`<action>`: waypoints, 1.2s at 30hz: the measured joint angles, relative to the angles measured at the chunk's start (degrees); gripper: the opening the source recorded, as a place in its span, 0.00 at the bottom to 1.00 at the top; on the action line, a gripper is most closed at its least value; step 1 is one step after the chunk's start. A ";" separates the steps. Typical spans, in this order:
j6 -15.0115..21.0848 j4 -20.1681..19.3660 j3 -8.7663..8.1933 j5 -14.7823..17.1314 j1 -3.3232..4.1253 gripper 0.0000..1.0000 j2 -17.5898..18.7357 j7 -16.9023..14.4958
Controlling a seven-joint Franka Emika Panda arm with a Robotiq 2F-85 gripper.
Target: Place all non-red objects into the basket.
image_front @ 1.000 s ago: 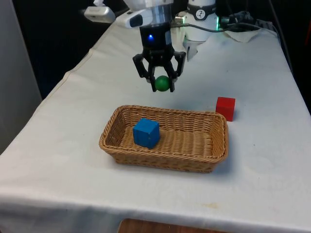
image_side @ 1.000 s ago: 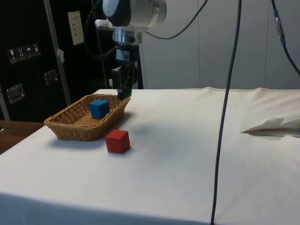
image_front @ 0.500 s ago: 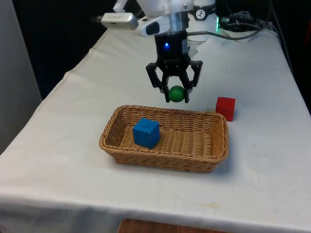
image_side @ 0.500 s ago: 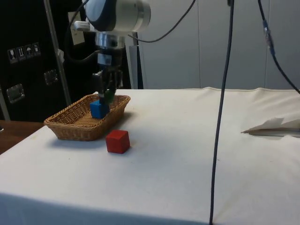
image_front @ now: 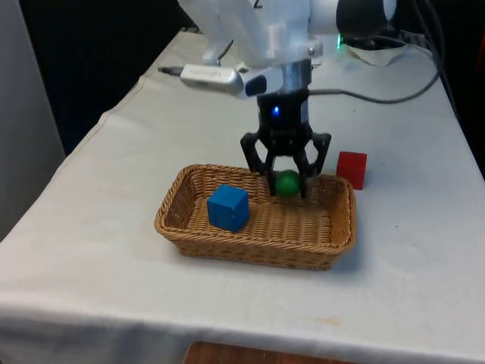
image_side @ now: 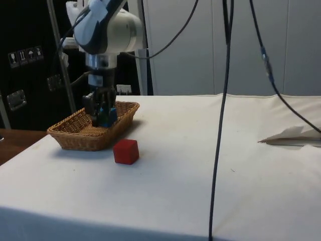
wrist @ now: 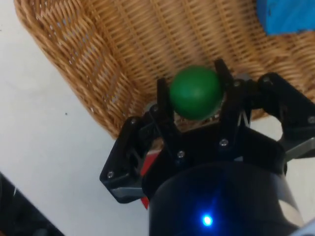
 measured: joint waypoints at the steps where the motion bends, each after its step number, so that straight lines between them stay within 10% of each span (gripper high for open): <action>1: -0.11 0.74 0.00 0.17 -0.06 0.00 0.74 0.00; 14: -0.23 5.27 0.00 1.60 -0.34 0.00 5.96 0.06; 22: -0.23 5.44 -0.11 1.60 -0.46 0.82 5.90 0.06; 25: -0.23 5.50 -0.11 1.60 -0.46 0.98 5.90 0.06; 36: -0.69 4.98 -0.34 1.43 -0.40 1.00 4.93 -0.06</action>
